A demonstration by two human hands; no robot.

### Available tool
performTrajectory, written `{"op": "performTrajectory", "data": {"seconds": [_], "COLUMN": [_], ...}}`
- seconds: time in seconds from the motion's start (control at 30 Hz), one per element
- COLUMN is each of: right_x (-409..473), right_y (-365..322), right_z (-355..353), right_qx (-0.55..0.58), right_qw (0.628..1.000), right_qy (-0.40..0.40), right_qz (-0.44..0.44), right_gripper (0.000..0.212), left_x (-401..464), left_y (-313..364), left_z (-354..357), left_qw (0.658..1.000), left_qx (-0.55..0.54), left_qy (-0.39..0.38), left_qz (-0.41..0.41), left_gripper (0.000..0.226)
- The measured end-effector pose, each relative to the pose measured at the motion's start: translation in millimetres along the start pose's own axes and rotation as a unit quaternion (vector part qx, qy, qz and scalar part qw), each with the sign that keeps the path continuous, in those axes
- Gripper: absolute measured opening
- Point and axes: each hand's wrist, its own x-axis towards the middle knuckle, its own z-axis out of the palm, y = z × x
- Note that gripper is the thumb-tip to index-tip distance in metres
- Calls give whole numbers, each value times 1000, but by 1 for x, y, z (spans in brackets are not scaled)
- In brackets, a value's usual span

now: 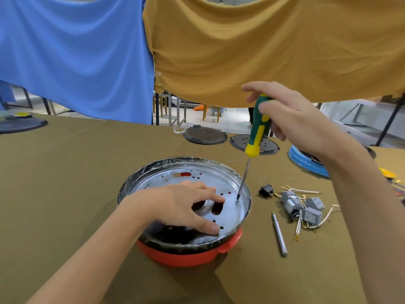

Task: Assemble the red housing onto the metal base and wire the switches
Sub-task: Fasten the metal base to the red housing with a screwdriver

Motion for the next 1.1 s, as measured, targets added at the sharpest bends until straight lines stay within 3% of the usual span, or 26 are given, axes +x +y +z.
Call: {"op": "performTrajectory", "data": {"seconds": [0.07,0.17,0.27,0.4,0.5,0.57,0.7,0.8,0.9,0.93,1.03,1.1], "right_x": [-1,-3,-1,-3,-7,-4,-3,-5,-4,-2,-2,-4], "right_y": [-5,-11,-15,-19,-20,-20,-21,-22,-23,-23,-24,-27], "right_z": [-4,1,10,-3,-7,-2,-5,-11,-1,2,3,-2], "right_qx": [-13,-93,-164,-73,-109,-178,-81,-103,-203,-217,-134,-83], "right_qw": [1000,995,984,996,994,983,994,993,977,974,989,994], "right_qy": [-24,43,73,-35,-10,25,-26,-30,31,37,-10,-40], "right_qz": [2,-18,-1,25,14,35,64,46,54,56,56,54], "right_gripper": [37,20,27,31,18,30,15,13,44,45,21,22], "left_x": [0,0,-1,0,1,-1,-1,-1,-1,-1,0,0], "left_y": [1,0,-1,-1,-1,-1,0,0,-1,-1,-2,-2], "left_z": [0,1,2,2,2,2,1,1,1,1,1,1], "left_qw": [1000,1000,1000,1000,1000,1000,1000,1000,1000,1000,1000,1000], "left_qx": [0,8,2,5,12,4,-2,7,0,-2,-2,2], "left_qy": [3,8,9,9,12,10,10,9,7,6,8,10], "left_qz": [1,6,3,2,8,4,3,4,3,2,4,5], "left_gripper": [76,75,75,75,75,75,74,75,75,75,75,75]}}
